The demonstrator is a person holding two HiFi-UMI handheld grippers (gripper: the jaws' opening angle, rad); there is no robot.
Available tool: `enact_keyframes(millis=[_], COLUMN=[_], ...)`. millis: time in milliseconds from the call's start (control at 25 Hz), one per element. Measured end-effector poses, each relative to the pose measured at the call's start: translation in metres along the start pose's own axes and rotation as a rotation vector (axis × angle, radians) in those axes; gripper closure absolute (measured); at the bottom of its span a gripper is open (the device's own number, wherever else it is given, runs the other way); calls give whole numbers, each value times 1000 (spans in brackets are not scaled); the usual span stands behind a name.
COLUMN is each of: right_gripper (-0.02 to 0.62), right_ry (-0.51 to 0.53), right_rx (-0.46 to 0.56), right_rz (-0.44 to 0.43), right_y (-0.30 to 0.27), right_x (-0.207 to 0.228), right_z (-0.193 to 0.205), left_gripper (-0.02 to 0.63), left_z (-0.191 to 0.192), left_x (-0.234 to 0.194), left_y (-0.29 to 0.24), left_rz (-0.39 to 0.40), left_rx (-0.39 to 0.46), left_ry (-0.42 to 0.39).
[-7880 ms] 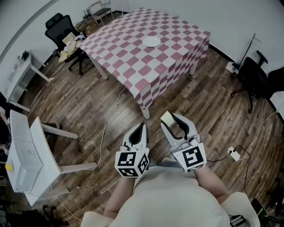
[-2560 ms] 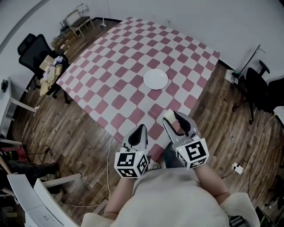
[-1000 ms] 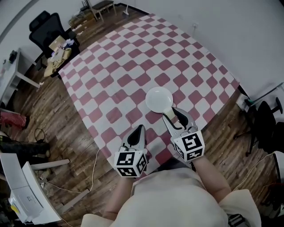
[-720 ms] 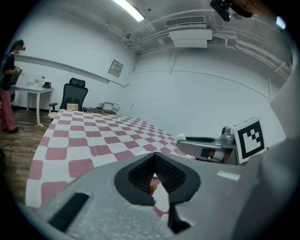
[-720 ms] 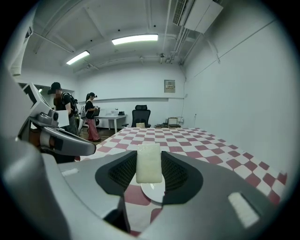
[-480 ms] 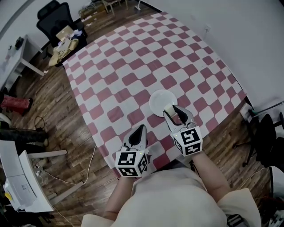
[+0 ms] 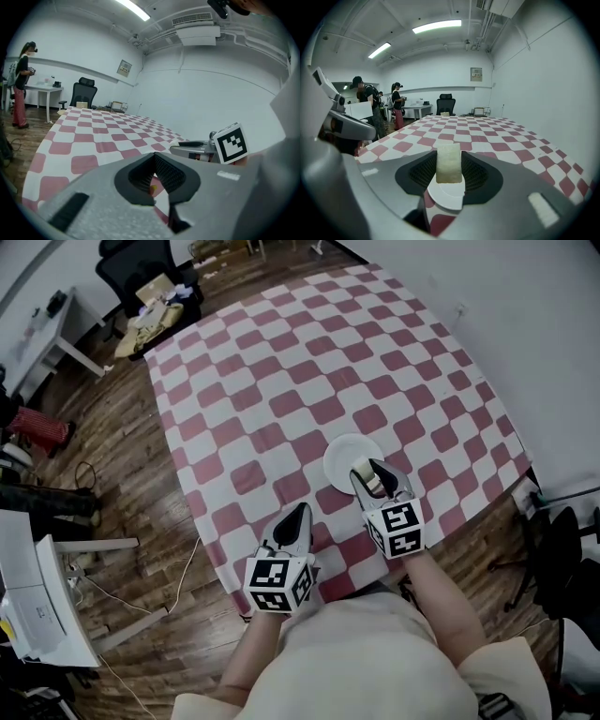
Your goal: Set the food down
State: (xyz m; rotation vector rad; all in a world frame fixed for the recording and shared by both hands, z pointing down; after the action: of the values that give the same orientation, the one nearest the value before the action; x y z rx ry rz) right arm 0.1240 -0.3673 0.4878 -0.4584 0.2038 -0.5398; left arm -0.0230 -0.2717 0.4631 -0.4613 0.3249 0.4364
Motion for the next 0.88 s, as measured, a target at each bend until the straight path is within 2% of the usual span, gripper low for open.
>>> enact_keyframes(millis=[880], right_gripper=[426], right_ry=[80], right_rx=[-207], right_rz=[-72], right_y=[-60], right_x=[10], right_z=[42], left_gripper=[598], left_z=[4], left_x=[-11], left_y=[-13], left_rz=[-81], left_rx=[-12], left_ry=[28])
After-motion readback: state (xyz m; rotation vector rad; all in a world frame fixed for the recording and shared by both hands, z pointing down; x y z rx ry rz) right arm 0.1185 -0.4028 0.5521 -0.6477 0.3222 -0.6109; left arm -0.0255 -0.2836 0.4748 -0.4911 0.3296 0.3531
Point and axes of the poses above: the fingertips, and each gripper's own axes: y backward along the fingers, x to its right, z out of its underside, the point moved 5 cm from there along y, backward along the fingers, and after that the axes turned 8 degrees about z, right-handed, at the moved point
